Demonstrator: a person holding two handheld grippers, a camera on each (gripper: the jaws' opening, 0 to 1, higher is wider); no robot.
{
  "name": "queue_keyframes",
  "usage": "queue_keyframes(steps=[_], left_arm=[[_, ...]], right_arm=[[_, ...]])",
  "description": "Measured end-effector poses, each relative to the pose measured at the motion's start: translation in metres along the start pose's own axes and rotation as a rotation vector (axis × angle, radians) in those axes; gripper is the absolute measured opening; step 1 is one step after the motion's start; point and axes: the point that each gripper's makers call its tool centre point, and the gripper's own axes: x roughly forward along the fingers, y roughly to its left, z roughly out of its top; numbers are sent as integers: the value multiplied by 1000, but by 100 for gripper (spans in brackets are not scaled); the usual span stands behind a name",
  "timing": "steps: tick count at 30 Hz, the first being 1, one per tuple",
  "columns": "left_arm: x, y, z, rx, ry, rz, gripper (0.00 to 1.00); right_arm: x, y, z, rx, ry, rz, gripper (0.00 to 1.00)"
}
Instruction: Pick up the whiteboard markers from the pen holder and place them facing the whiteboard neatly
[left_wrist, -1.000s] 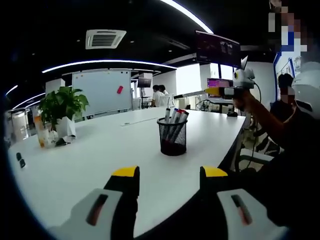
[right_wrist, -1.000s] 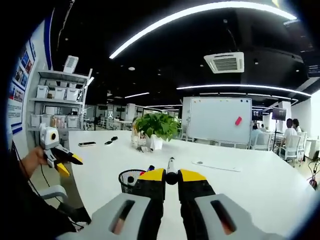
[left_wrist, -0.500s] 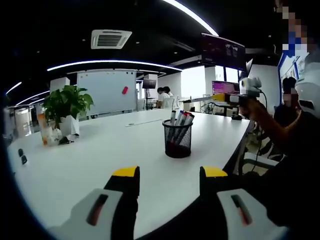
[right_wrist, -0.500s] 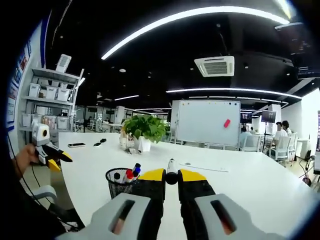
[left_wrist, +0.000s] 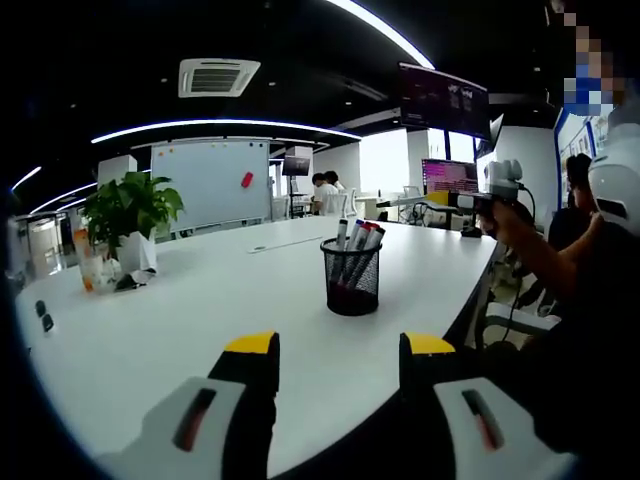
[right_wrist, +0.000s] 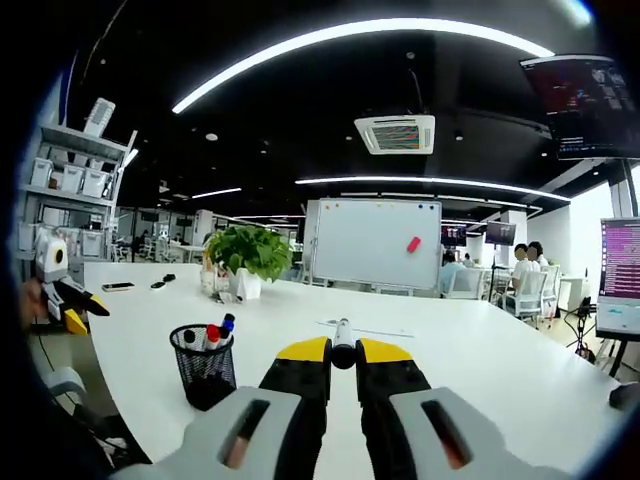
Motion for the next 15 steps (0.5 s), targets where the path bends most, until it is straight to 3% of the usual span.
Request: queue_keyframes(steps=[15], left_arm=[[-3, 0, 1, -4, -10, -1, 49]], right_arm=[[-3, -9, 4, -17, -22, -50, 13]])
